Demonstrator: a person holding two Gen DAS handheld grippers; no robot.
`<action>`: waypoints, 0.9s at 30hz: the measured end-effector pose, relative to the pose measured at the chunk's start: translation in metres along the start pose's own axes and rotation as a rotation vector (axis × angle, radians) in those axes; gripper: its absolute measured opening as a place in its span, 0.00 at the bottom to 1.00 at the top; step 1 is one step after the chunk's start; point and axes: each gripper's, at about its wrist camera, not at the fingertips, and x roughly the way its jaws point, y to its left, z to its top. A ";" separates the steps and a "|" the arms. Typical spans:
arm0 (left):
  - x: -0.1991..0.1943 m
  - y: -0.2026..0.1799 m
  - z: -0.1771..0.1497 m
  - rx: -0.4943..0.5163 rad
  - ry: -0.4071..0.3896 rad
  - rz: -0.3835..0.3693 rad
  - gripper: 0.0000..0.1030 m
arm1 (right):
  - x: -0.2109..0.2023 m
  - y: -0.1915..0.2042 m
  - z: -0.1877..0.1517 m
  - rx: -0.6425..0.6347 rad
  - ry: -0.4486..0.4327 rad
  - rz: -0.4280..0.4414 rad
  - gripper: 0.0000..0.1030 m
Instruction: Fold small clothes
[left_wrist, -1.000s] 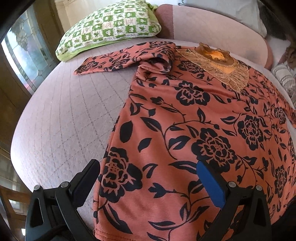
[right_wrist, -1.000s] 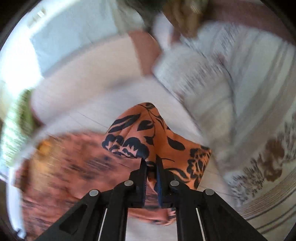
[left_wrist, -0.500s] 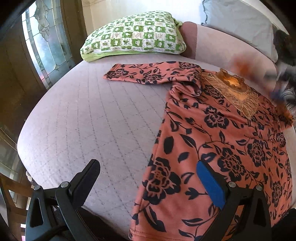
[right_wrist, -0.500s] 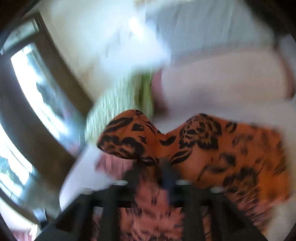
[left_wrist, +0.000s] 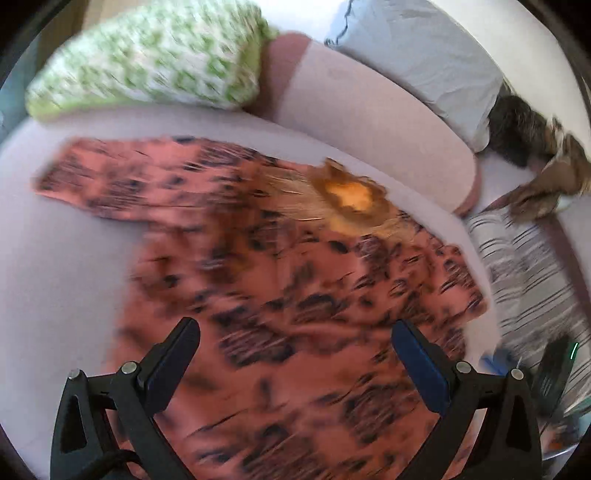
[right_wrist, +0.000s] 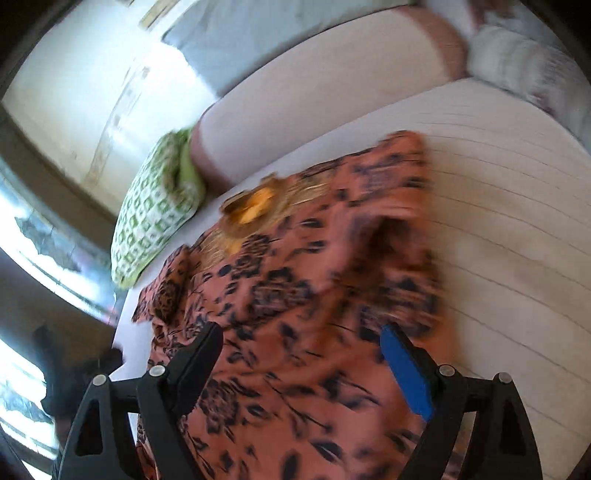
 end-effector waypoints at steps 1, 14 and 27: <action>0.012 -0.005 0.006 -0.003 0.019 0.004 1.00 | -0.008 -0.008 -0.002 0.020 -0.015 -0.002 0.86; 0.064 -0.014 0.043 0.079 0.022 0.187 0.03 | -0.018 -0.031 -0.017 0.065 -0.068 0.022 0.86; 0.082 0.030 0.037 0.062 0.015 0.257 0.00 | 0.000 0.002 0.063 0.071 -0.074 0.207 0.87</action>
